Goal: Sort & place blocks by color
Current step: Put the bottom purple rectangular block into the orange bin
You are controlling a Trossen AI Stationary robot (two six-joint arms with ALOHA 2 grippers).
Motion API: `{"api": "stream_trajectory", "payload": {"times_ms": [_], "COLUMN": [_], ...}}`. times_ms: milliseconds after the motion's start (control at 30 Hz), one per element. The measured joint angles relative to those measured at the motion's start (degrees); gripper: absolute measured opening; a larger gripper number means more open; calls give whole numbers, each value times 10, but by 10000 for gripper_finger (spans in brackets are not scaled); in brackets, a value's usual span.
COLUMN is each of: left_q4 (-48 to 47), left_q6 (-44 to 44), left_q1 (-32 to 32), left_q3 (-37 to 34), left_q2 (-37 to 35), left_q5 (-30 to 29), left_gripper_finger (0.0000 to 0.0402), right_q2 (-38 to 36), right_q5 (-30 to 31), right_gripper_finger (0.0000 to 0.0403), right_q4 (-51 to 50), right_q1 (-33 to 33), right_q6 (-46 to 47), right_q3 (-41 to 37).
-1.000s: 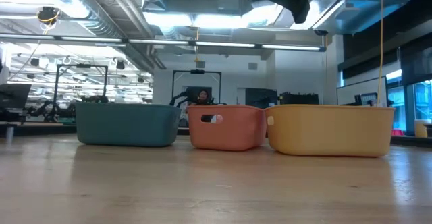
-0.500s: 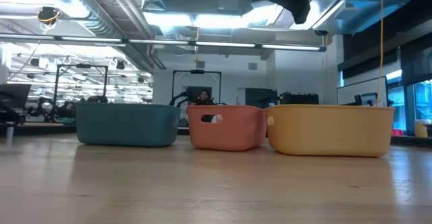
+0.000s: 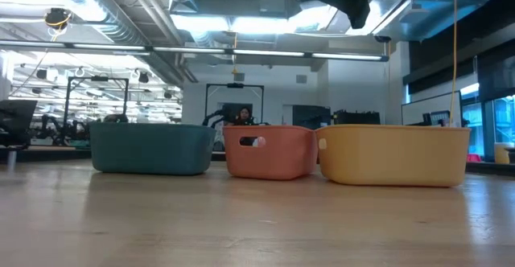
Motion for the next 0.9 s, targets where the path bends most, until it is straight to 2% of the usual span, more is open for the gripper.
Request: {"api": "stream_trajectory", "payload": {"times_ms": [333, 500, 900], "left_q4": [-15, 20, 34], "left_q6": [2, 3, 38], "left_q1": [8, 10, 23], "left_q3": [-23, -53, -66], "left_q2": [20, 17, 17], "left_q5": [1, 35, 39], "left_gripper_finger": [211, 211, 211], "right_q2": [0, 0, 0], "right_q5": [0, 0, 0], "right_gripper_finger": [336, 336, 336], "right_q4": [0, 0, 0], "right_q1": [0, 0, 0], "right_q6": [0, 0, 1], "right_q3": [0, 0, 0]}}
